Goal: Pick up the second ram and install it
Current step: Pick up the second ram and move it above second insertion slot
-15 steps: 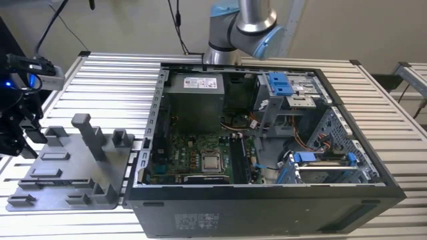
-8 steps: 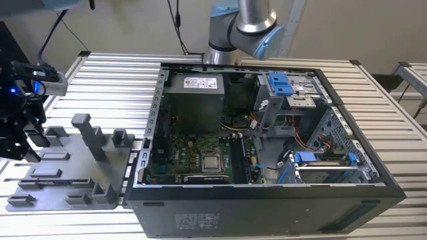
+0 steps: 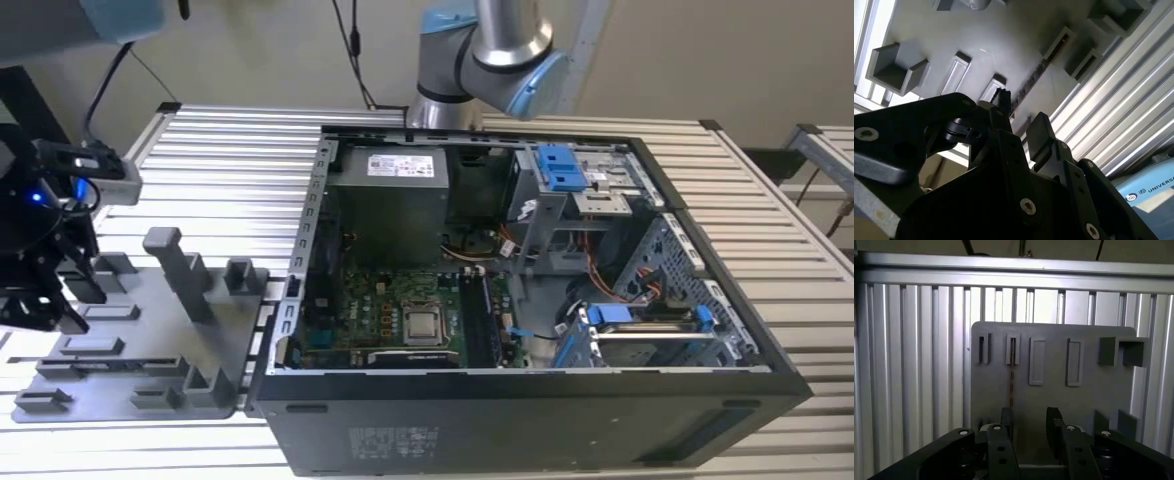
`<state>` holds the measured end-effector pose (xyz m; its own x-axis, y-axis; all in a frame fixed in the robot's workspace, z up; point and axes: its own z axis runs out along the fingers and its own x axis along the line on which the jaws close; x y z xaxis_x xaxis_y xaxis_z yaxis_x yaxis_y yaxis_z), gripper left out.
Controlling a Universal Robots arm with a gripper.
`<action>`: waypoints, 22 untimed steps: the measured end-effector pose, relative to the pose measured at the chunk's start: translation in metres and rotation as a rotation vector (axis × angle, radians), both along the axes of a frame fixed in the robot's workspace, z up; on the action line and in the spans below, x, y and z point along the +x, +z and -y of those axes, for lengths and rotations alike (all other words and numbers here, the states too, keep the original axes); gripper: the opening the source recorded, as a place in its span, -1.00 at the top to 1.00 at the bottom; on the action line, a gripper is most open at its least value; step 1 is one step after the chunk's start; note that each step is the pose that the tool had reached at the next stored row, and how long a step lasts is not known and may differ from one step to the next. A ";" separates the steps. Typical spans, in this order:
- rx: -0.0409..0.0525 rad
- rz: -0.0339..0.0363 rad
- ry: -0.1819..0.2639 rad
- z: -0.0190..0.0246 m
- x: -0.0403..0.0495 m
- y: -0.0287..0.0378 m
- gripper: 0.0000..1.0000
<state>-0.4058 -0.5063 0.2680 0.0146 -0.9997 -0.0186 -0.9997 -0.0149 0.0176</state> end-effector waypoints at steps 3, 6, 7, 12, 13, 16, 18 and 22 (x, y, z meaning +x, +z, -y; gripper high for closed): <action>-0.0002 0.0018 0.000 0.0012 -0.0007 -0.0041 0.16; -0.0002 0.0097 0.002 0.0030 -0.0029 -0.0078 0.16; 0.0000 0.0134 0.002 0.0036 -0.0038 -0.0089 0.16; 0.0002 0.0232 0.005 0.0069 -0.0061 -0.0154 0.16; 0.0000 0.0233 0.005 0.0074 -0.0061 -0.0169 0.16; 0.0000 0.0244 0.007 0.0083 -0.0062 -0.0218 0.16; 0.0000 0.0253 0.008 0.0088 -0.0062 -0.0250 0.16; 0.0000 0.0288 0.013 0.0109 -0.0067 -0.0306 0.16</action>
<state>-0.4125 -0.5172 0.2373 0.0279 -0.9994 -0.0181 -0.9996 -0.0277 -0.0111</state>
